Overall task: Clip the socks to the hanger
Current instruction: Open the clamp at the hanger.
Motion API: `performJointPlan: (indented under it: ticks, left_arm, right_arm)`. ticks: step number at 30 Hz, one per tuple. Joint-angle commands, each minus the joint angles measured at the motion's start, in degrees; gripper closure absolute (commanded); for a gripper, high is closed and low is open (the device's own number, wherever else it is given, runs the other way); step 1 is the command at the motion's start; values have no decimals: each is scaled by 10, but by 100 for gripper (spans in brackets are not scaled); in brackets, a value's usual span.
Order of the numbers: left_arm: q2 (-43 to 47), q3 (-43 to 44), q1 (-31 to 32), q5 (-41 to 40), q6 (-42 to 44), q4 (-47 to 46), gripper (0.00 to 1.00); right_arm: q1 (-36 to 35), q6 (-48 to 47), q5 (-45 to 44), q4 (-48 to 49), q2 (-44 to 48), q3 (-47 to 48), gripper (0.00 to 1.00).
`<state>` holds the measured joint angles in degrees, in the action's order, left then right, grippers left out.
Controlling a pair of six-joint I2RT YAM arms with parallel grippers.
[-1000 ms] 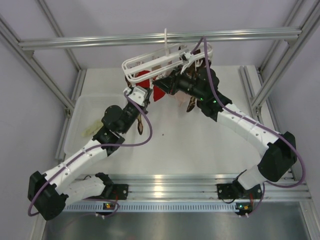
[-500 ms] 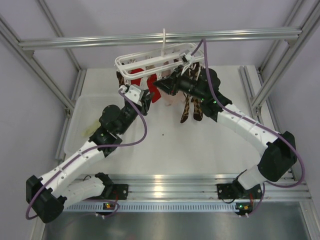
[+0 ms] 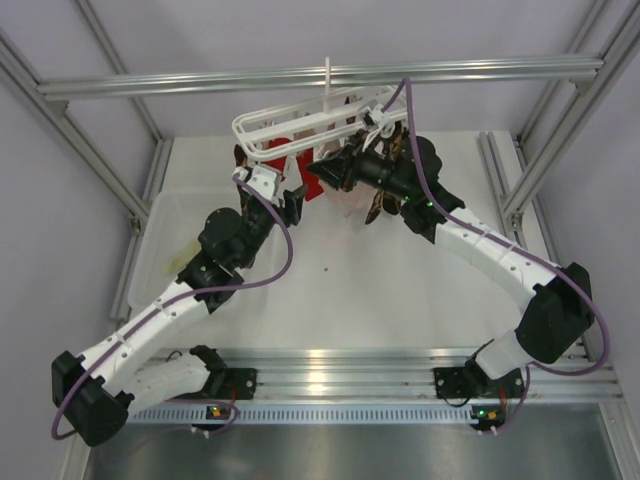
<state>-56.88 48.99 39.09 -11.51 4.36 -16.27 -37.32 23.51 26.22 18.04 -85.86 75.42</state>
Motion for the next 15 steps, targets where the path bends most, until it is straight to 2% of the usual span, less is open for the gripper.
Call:
performJointPlan:
  ticks: [1,2,5,11,15]
  left_arm:
    - [-8,29,-2,-34,-4,-36,36]
    - [-10,31,-2,-40,-3,-45,32]
    - [-23,38,-2,-58,-1,-67,29]
    - [-49,49,-2,-59,12,-97,29]
    - [-56,56,-3,-55,9,-105,29]
  right_arm:
    - [4,-14,11,31,27,4,75]
    - [5,-16,13,30,27,4,74]
    - [4,-21,14,28,30,7,73]
    - [5,-20,6,27,34,6,62]
    - [5,-21,-3,26,37,6,60]
